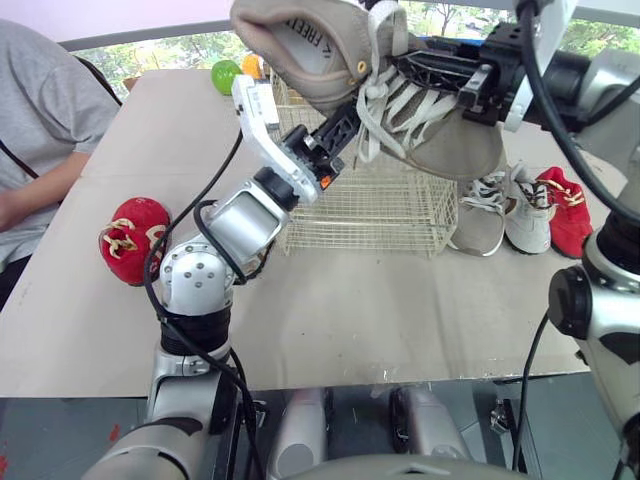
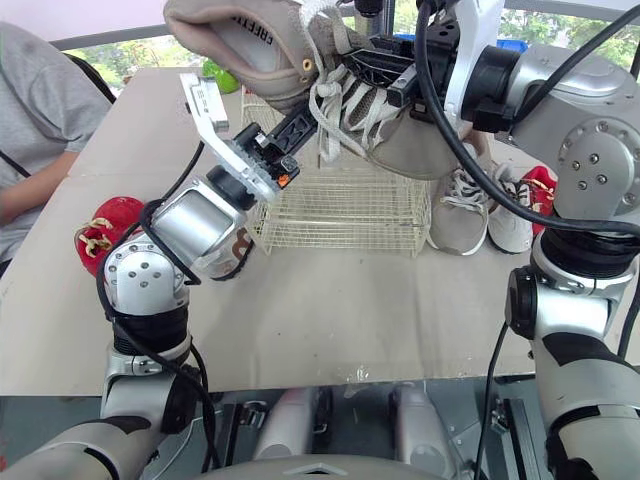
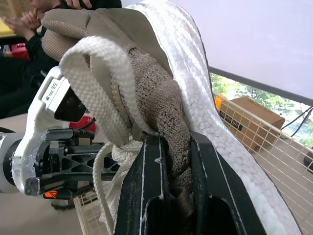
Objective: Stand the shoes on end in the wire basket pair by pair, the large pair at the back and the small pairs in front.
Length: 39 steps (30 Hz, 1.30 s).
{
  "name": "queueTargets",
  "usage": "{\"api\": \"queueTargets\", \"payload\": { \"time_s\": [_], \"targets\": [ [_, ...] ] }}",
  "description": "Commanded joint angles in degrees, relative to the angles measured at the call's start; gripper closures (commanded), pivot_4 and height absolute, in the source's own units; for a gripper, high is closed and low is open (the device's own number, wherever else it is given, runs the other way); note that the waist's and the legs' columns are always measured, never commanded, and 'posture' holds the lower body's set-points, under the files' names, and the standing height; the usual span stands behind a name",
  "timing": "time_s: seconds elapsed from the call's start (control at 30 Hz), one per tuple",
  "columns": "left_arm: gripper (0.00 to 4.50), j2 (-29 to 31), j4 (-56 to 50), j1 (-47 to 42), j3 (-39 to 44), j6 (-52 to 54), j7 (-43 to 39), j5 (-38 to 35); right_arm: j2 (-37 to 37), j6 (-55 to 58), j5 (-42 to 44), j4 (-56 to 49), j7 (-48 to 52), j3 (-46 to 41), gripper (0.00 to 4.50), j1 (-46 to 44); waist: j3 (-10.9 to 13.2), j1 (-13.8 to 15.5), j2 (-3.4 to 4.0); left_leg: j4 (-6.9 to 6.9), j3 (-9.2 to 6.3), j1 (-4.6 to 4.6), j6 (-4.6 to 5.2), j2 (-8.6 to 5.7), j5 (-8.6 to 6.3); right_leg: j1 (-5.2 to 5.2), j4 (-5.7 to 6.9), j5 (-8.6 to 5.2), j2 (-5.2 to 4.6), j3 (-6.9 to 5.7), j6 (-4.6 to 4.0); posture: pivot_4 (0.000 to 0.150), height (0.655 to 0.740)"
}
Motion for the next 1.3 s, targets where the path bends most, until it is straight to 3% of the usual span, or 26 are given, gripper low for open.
{"api": "queueTargets", "payload": {
  "time_s": [0.03,0.17,0.2,0.23,0.3,0.43,0.5,0.6,0.63,0.67,0.73,0.9,1.03,1.27,1.3],
  "targets": [
    [3.74,1.4,0.1,-2.6,2.3,1.1,-2.9,0.7,1.0,-4.8,4.0,-3.6,0.0,-3.7,4.08,0.7,0.0,0.0,0.00,0.00,-0.01,0.00,0.00,0.00,0.00,0.01,0.00,0.00,0.00,-0.01,0.00,0.150,0.7400],
    [3.91,12.4,11.0,-12.8,8.0,6.1,-8.5,0.6,2.2,-15.8,-1.1,-7.2,-5.3,-4.7,2.25,8.6,0.0,-0.4,-0.01,-0.01,-0.11,-0.02,0.00,0.00,0.00,-0.01,0.02,0.00,0.04,-0.10,0.00,0.150,0.7400],
    [3.92,15.0,14.1,-15.3,8.3,8.1,-9.8,0.9,2.1,-17.8,-0.6,-8.8,-4.6,-4.3,1.52,11.1,0.0,-0.6,-0.01,-0.02,-0.15,-0.03,0.00,0.00,0.00,-0.01,0.01,-0.01,0.05,-0.13,0.02,0.150,0.7400],
    [3.92,17.3,17.0,-17.6,8.2,10.0,-11.2,1.7,2.3,-19.8,0.4,-10.0,-3.3,-4.3,1.26,13.4,0.0,-0.7,-0.01,-0.02,-0.15,-0.04,0.00,0.00,0.00,-0.01,-0.02,-0.01,0.05,-0.12,0.02,0.150,0.7400],
    [3.92,21.3,25.6,-24.8,7.9,11.0,-14.4,6.3,1.7,-24.3,0.7,-13.2,-1.5,-4.4,1.21,19.9,0.0,-0.7,-0.10,-0.07,-0.18,-0.06,-0.01,0.00,0.00,0.00,-0.07,-0.02,0.05,-0.16,0.03,0.150,0.7400],
    [3.92,26.3,39.0,-37.0,0.5,4.4,-27.7,23.9,-0.9,-30.4,0.1,-17.1,0.5,-4.4,1.21,30.8,0.0,-0.6,-0.07,-0.17,-0.23,-0.20,-0.18,-0.01,0.10,0.01,-0.42,-0.02,0.06,-0.30,0.04,0.150,0.7400],
    [3.92,27.5,43.6,-40.3,-6.3,-5.1,-35.5,36.2,-1.6,-31.8,0.8,-18.4,0.3,-5.1,1.21,34.2,0.0,-0.5,-0.07,-0.18,-0.19,-0.20,-0.24,-0.04,0.13,0.06,-0.54,-0.02,0.04,-0.29,0.05,0.150,0.7400],
    [3.92,25.6,51.7,-43.8,-10.6,-18.0,-42.9,48.0,-2.4,-32.2,1.6,-19.2,-1.7,-5.8,1.21,37.0,0.0,-0.1,-0.07,-0.18,-0.13,-0.17,-0.24,-0.05,0.12,0.11,-0.58,-0.03,0.02,-0.29,0.03,0.150,0.7400],
    [3.92,24.7,54.5,-44.5,-12.5,-23.6,-45.6,52.1,-2.6,-32.0,2.4,-19.4,-2.3,-6.4,0.81,37.7,0.0,0.0,-0.07,-0.18,-0.13,-0.17,-0.16,-0.04,0.08,0.10,-0.57,-0.03,0.02,-0.28,0.03,0.150,0.7400],
    [3.92,23.8,56.8,-44.7,-13.8,-26.8,-48.5,54.6,-2.9,-31.7,3.3,-19.9,-2.7,-7.1,0.68,38.3,0.0,0.0,-0.07,-0.18,-0.13,-0.17,-0.14,-0.04,0.06,0.10,-0.57,-0.03,0.02,-0.28,0.03,0.150,0.7400],
    [3.92,22.6,60.8,-44.6,-14.7,-31.2,-51.7,58.5,-4.0,-32.3,3.8,-21.3,-2.8,-7.2,0.01,39.8,0.0,0.2,-0.08,-0.17,-0.11,-0.18,-0.03,-0.03,0.00,0.09,-0.57,-0.03,0.02,-0.26,0.03,0.150,0.7400],
    [3.92,19.7,65.8,-42.6,-15.4,-31.4,-57.2,63.7,-6.7,-33.5,6.6,-26.1,-1.7,-8.0,0.01,46.0,0.1,0.3,-0.11,-0.15,-0.10,-0.29,-0.01,0.03,-0.01,-0.03,-0.55,-0.04,0.05,-0.22,0.06,0.150,0.7400],
    [3.92,18.8,62.0,-39.0,-16.2,-23.9,-61.4,65.6,-9.3,-33.8,7.4,-26.3,-1.8,-9.4,0.01,49.3,0.1,0.2,-0.11,-0.14,-0.10,-0.30,0.00,0.04,-0.02,-0.03,-0.55,-0.06,0.05,-0.21,0.09,0.150,0.7400],
    [3.92,19.2,57.2,-35.8,-14.4,-19.8,-61.9,68.7,-12.6,-35.6,8.0,-24.0,-1.0,-10.0,0.01,51.3,0.0,-0.6,-0.11,-0.11,-0.08,-0.09,0.02,0.05,-0.03,0.12,-0.47,-0.06,0.06,-0.13,0.10,0.150,0.7400],
    [2.87,19.4,55.6,-35.2,-13.8,-17.3,-62.0,68.3,-13.0,-35.9,7.7,-23.6,-0.8,-9.9,0.00,51.6,0.0,-0.7,-0.12,-0.10,-0.09,-0.09,0.02,0.06,-0.03,0.12,-0.48,-0.06,0.06,-0.14,0.10,0.150,0.7400]
  ]
}}
